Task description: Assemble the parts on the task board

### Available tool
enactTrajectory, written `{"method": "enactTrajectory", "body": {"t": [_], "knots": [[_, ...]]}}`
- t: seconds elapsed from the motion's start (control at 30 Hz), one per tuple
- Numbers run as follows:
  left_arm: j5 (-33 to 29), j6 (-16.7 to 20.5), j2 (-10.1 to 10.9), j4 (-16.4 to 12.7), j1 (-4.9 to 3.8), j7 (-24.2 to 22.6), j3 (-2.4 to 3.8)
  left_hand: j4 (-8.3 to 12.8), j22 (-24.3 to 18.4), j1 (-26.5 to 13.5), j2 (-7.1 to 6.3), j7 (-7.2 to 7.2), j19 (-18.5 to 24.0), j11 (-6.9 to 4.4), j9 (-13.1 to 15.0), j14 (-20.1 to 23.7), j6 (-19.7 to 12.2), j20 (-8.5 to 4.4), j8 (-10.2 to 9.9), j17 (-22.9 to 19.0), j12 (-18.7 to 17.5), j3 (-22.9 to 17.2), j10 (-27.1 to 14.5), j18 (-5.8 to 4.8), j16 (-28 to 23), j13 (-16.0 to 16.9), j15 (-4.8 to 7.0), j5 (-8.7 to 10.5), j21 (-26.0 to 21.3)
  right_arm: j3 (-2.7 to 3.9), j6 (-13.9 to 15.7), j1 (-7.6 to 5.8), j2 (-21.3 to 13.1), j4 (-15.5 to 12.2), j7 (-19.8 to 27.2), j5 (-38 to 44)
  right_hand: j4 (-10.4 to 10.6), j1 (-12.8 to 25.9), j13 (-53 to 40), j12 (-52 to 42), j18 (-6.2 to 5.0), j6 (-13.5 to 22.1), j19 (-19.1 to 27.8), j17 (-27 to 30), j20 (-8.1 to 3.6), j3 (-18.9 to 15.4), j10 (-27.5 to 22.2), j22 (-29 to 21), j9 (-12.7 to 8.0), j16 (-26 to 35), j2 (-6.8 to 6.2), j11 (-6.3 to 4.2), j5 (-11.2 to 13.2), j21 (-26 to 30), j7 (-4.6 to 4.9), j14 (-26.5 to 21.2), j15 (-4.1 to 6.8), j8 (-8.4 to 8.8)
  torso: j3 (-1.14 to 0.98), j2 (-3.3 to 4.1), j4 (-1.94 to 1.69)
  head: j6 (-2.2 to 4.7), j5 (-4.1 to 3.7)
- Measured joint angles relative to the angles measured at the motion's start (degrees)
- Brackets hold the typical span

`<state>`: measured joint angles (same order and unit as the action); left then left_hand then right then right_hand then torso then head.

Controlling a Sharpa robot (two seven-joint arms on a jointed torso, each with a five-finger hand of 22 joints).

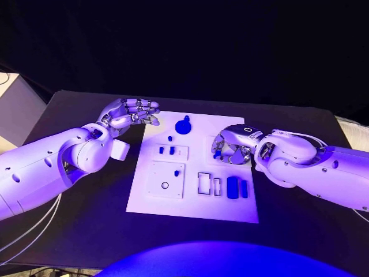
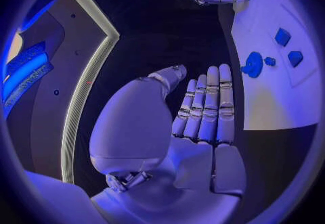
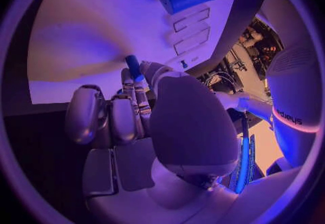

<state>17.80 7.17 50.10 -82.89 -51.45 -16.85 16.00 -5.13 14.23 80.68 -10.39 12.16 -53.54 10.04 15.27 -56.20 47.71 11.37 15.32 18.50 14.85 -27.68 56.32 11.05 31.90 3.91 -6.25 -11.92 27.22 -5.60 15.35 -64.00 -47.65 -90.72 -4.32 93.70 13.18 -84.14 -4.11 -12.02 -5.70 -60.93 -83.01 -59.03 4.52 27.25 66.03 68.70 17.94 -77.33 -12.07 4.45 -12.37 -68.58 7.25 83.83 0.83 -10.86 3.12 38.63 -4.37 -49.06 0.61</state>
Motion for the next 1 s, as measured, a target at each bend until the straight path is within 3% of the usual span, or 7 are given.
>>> {"method": "enactTrajectory", "body": {"t": [0.2, 0.4, 0.43, 0.5, 0.77, 1.0], "knots": [[-0.57, -0.16, 0.03, 0.08, 0.0, 0.13, 0.0, 0.0, 0.0, 0.0, 0.0, 0.0, 0.0, 0.0, 0.0, 0.0, 0.0, 0.0, 0.0, 0.0, 0.0, 0.0, 0.0, 0.0, 0.0, 0.0, 0.0, 0.0, 0.0, -0.06, 0.65, 0.12, 0.03, -0.11, -0.61, 0.75, -2.38, 0.0, -0.09, 0.82, 0.0, 0.0, 0.0, -0.55, 0.0, 2.84, 0.38, 0.87, 0.82, -0.24, 0.0, 0.23, 1.65, -0.53, 0.0, 0.0, 0.0, -0.44, -0.01, 0.0, -0.01, -0.05, 0.0], [-0.88, -0.28, 0.03, 0.12, 0.0, 0.24, 0.0, 0.0, 0.0, 0.0, 0.0, 0.0, 0.0, -0.21, 0.0, 0.0, 0.0, 0.0, 0.0, 0.07, 0.0, 0.0, -0.21, 0.0, 0.0, 0.0, 0.0, 0.0, 0.0, -0.12, 1.45, 0.26, 0.02, -0.46, -1.11, 1.8, -5.23, -0.09, -0.09, 1.51, -0.01, -0.69, -0.2, -1.02, -0.2, 5.69, 1.24, 1.94, 1.88, -0.5, 0.1, 1.09, 3.62, -1.47, 0.12, 0.21, 0.2, -1.55, -0.01, 0.01, -0.01, -0.18, -0.08], [-0.93, -0.3, 0.03, 0.13, 0.0, 0.26, 0.0, 0.0, 0.0, 0.0, 0.0, 0.0, 0.0, -0.21, 0.0, 0.0, 0.0, 0.0, 0.0, 0.07, 0.0, 0.0, -0.21, -0.01, 0.0, 0.0, 0.0, 0.0, 0.0, -0.13, 1.72, 0.29, -0.01, -0.57, -1.17, 2.03, -5.86, -0.01, -0.09, 1.66, 0.81, -0.88, -0.34, -1.02, -0.35, 6.32, 1.53, 2.42, 2.1, -0.5, 0.19, 1.38, 3.87, -2.02, -0.06, 0.21, 0.2, -2.01, -0.01, 0.01, 0.0, -0.18, -0.09], [-1.0, -0.33, 0.03, 0.15, 0.0, 0.29, 0.0, 0.0, 0.0, 0.0, 0.0, 0.0, 0.0, -0.21, 0.0, 0.0, 0.0, 0.0, 0.0, 0.07, 0.0, 0.0, -0.21, 0.0, 0.0, 0.0, 0.0, 0.0, 0.0, -0.14, 2.2, 0.33, -0.07, -0.86, -1.26, 2.38, -6.39, 0.17, -0.1, 1.79, 0.89, -1.21, -0.61, -1.04, -0.62, 7.03, 2.02, 3.93, 2.58, -0.5, 0.38, 1.87, 4.31, -3.5, -0.39, 0.08, 0.49, -2.47, -0.01, 0.01, 0.0, -0.19, -0.1], [-1.15, -0.46, 0.0, 0.22, 0.01, 0.38, 0.0, 0.0, -0.06, 0.0, 0.0, 0.0, 0.0, 0.0, -0.06, 0.0, 0.0, 0.0, 0.0, 0.06, -0.01, 0.0, -0.43, 0.0, 0.0, 0.0, 0.0, 0.0, 0.0, -0.04, 4.45, 0.37, -1.19, -3.57, -1.72, 3.37, -6.61, 1.01, -0.15, 1.73, 0.89, -1.21, -0.61, -1.23, -0.62, 7.39, 2.53, 5.71, 3.53, -0.5, 1.23, 2.38, 5.19, -5.15, -0.41, 0.21, 0.6, -3.1, 0.0, -0.01, 0.01, -0.13, -0.11], [-1.16, -0.47, -0.36, 0.43, 0.02, 0.4, 0.0, 0.0, -0.05, 0.0, 0.0, 0.0, 0.0, 0.0, -0.05, 0.0, 0.0, 0.0, 0.0, 0.11, -0.01, 0.0, -0.43, 0.0, 0.0, 0.0, 0.0, 0.0, -0.22, 0.49, 5.86, -0.37, -3.0, -9.16, -1.96, 3.9, -6.62, 1.03, -0.16, 1.74, 0.88, -1.21, -0.61, -1.36, -0.62, 7.41, 2.53, 5.95, 3.59, -0.5, 1.24, 2.38, 5.28, -5.19, -0.41, 0.21, 0.6, -3.1, 0.06, -0.1, 0.04, -0.02, 0.18]]}}
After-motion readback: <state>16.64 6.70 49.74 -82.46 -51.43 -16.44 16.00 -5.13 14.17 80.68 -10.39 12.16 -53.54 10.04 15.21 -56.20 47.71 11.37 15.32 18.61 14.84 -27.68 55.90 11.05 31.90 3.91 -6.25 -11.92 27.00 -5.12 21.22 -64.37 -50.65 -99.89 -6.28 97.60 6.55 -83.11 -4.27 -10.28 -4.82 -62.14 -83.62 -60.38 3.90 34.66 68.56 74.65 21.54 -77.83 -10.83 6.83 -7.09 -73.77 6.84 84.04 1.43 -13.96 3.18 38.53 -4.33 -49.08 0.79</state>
